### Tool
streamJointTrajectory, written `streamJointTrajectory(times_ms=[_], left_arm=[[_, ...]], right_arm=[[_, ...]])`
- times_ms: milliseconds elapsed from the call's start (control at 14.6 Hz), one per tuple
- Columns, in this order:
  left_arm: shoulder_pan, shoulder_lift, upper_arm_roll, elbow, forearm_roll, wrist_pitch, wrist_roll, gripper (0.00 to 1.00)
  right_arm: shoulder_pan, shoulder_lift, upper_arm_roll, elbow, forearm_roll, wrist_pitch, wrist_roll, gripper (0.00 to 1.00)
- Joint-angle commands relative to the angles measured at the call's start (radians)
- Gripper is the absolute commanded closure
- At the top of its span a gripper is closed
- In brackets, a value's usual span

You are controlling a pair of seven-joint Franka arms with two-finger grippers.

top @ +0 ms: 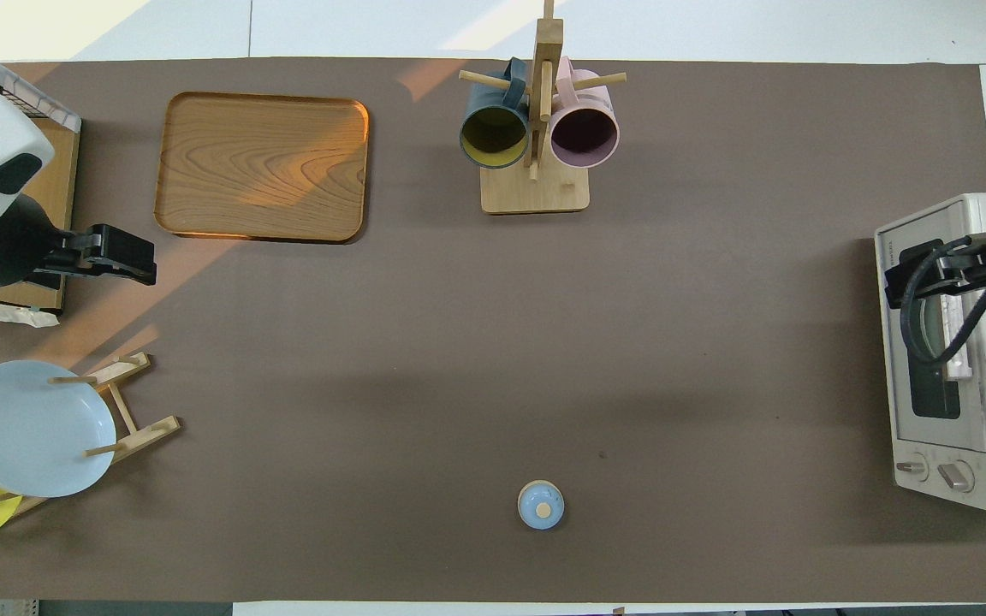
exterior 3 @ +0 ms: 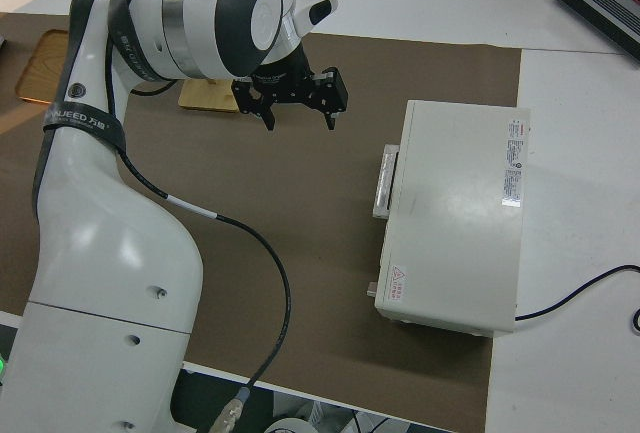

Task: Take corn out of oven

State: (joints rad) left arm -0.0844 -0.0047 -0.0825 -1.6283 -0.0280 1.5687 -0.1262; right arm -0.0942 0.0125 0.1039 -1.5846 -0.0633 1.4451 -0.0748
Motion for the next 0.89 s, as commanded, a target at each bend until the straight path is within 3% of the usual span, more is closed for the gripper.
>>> streamJointTrajectory(times_ms=[0, 478, 546, 615, 683, 820], left_arm=[[0.014, -0.024, -0.01, -0.024, 0.016, -0.002, 0.006, 0.0], [0.014, -0.024, -0.01, -0.024, 0.016, -0.003, 0.006, 0.0], [0.014, -0.024, -0.01, -0.024, 0.016, -0.003, 0.006, 0.0], [0.014, -0.024, -0.01, -0.024, 0.016, -0.003, 0.006, 0.0], [0.014, -0.024, -0.01, -0.024, 0.016, -0.003, 0.005, 0.0], [0.014, -0.024, -0.01, -0.024, 0.016, -0.003, 0.006, 0.0]], right_arm=[[-0.004, 0.012, 0.002, 0.023, 0.011, -0.011, 0.017, 0.0], [-0.024, -0.002, 0.002, -0.009, 0.01, 0.012, -0.019, 0.0], [-0.022, -0.014, 0.0, -0.043, 0.01, 0.044, -0.037, 0.35], [-0.028, -0.038, -0.001, -0.098, 0.008, 0.099, -0.042, 0.83], [-0.042, -0.072, -0.001, -0.189, -0.006, 0.173, -0.043, 1.0], [-0.055, -0.132, -0.003, -0.337, -0.047, 0.298, -0.048, 1.0]])
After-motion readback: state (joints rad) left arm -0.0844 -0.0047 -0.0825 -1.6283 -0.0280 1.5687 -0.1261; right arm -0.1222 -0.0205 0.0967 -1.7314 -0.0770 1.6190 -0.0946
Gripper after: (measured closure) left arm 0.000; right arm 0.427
